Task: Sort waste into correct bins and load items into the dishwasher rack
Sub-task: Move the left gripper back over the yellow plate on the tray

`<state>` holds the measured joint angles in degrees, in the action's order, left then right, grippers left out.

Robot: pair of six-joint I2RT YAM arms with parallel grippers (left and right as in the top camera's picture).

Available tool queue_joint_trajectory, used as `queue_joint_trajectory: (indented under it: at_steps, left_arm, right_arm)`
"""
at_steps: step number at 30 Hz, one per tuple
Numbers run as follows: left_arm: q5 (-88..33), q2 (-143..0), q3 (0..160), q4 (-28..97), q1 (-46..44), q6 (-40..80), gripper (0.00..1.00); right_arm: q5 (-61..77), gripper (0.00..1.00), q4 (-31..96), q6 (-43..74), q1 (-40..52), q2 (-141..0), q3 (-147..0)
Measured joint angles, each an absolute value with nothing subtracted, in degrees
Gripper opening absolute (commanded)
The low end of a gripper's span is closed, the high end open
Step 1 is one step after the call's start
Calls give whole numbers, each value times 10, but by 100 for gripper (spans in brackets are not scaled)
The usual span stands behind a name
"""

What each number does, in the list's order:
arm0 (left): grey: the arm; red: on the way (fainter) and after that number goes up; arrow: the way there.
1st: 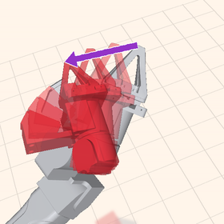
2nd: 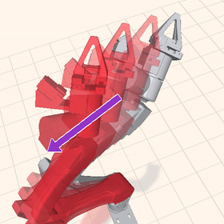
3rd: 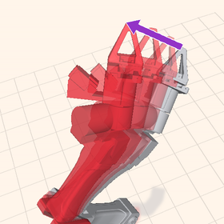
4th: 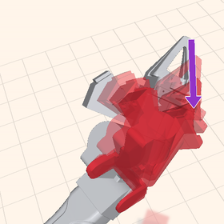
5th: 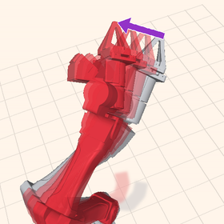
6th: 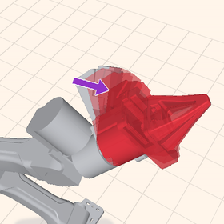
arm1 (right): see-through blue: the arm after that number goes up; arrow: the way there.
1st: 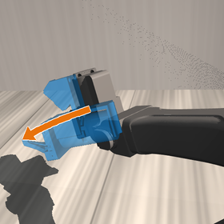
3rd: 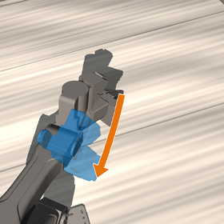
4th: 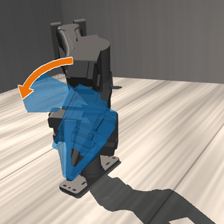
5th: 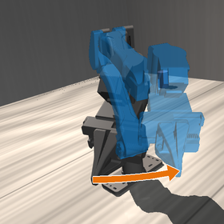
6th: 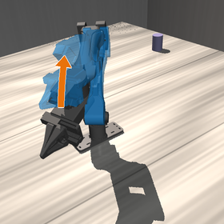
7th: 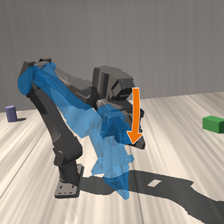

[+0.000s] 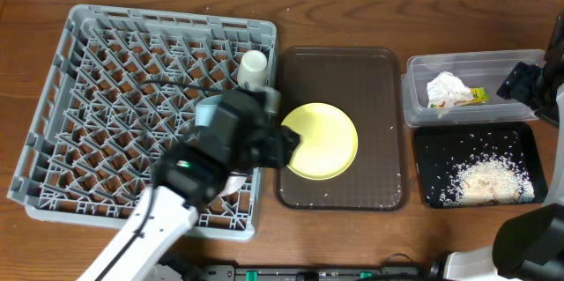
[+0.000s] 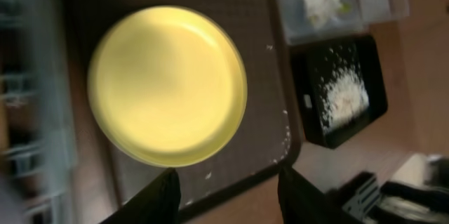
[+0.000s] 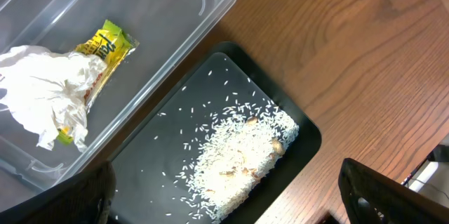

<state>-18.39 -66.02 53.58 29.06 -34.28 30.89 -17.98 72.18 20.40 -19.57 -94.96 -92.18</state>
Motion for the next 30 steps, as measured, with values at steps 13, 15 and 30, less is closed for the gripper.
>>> queue_joint_trajectory:
  at_steps: [13,15,30]
  left_arm:
    - [17,-898,539,223,-481,328,42]
    - [16,-914,539,211,-481,328,42]
    - [-99,-1020,541,89,-509,331,42]
  right_arm:
    - [-180,99,722,204,-196,-950,-922]
    - [-180,99,722,204,-196,-950,-922]
    - [-180,99,722,204,-196,-950,-922]
